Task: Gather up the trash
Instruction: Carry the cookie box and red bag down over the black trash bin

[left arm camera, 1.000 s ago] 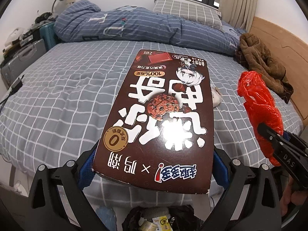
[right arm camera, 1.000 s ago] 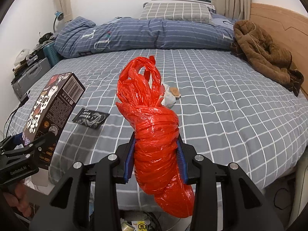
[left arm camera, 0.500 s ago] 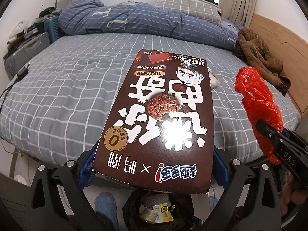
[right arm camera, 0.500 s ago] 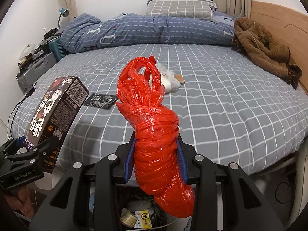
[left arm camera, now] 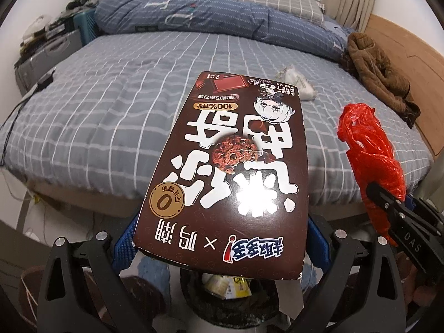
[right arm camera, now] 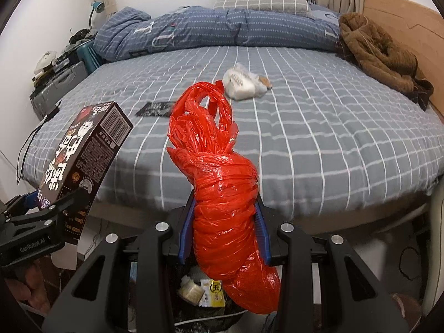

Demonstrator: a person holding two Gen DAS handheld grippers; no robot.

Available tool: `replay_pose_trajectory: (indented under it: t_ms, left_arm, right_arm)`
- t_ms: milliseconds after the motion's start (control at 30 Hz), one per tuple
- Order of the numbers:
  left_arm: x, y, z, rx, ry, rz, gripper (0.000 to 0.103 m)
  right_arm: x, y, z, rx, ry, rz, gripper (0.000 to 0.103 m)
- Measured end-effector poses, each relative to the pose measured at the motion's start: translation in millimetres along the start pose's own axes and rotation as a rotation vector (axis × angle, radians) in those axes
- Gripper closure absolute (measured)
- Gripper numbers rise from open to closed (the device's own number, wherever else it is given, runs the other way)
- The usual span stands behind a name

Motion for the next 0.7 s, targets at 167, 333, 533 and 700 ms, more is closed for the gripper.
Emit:
replay_pose_trajectory:
  t_ms: [167, 333, 533, 700]
  left_arm:
    - [9, 3, 21, 0.024, 0.028, -0.003, 0.009]
    - [17, 7, 33, 0.029, 0.041, -0.012, 0.009]
    - [24, 14, 50, 0.036, 0.067, -0.035, 0.009]
    - [15, 24, 66, 0.042, 0.114, -0.044, 0.009]
  right_arm:
    - [5, 4, 19, 0.012, 0.025, 0.003, 0.067]
    - [12, 6, 33, 0.018, 0.042, 0.002, 0.067]
    - [13, 3, 51, 0.013, 0.086, 0.007, 0.067]
    - [4, 7, 67, 0.038, 0.128, 0.010, 0.067]
Point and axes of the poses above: each gripper's, at about its wrist camera, not at the fingertips, and x roughly against the way its jaws point, y to its left, z to its underside, the point moved 1 cm from there along -x, roughly the way its jaws point, and after that the axes turned 14 degrees about z, right-handed, at the moved point
